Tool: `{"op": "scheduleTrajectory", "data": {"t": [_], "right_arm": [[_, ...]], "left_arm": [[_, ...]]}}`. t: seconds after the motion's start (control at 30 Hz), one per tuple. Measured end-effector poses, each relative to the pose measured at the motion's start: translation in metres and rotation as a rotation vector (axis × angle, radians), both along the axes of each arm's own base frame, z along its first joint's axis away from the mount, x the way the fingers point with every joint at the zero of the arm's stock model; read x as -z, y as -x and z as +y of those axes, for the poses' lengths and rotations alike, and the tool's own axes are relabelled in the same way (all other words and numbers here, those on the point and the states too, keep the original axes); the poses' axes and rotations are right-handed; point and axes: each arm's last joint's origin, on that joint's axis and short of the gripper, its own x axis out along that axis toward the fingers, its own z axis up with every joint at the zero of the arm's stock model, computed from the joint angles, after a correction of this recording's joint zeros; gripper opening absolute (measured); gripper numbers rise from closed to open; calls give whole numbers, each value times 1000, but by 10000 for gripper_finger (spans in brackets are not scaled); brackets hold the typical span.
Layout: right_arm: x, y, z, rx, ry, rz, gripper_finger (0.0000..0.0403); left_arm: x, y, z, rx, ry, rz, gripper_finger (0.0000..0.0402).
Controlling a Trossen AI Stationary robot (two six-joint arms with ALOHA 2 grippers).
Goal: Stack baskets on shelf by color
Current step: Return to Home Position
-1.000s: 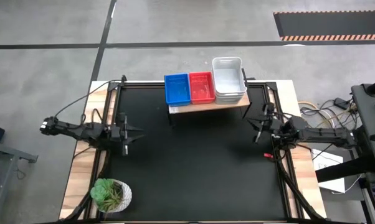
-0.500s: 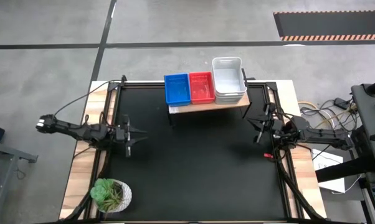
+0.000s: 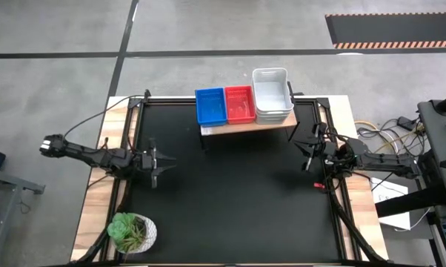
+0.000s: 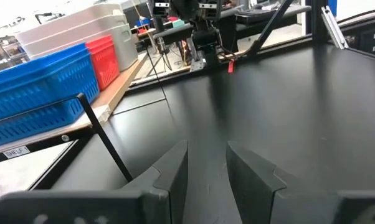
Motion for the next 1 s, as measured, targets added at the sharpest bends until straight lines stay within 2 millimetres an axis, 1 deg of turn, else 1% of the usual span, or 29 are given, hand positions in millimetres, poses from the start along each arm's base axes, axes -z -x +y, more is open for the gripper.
{"op": "scheduleTrajectory", "data": {"t": [1.0], "right_arm": [[0, 0, 0, 0, 1, 2, 9]], "left_arm": [[8, -4, -1, 0, -21, 85, 93]]}}
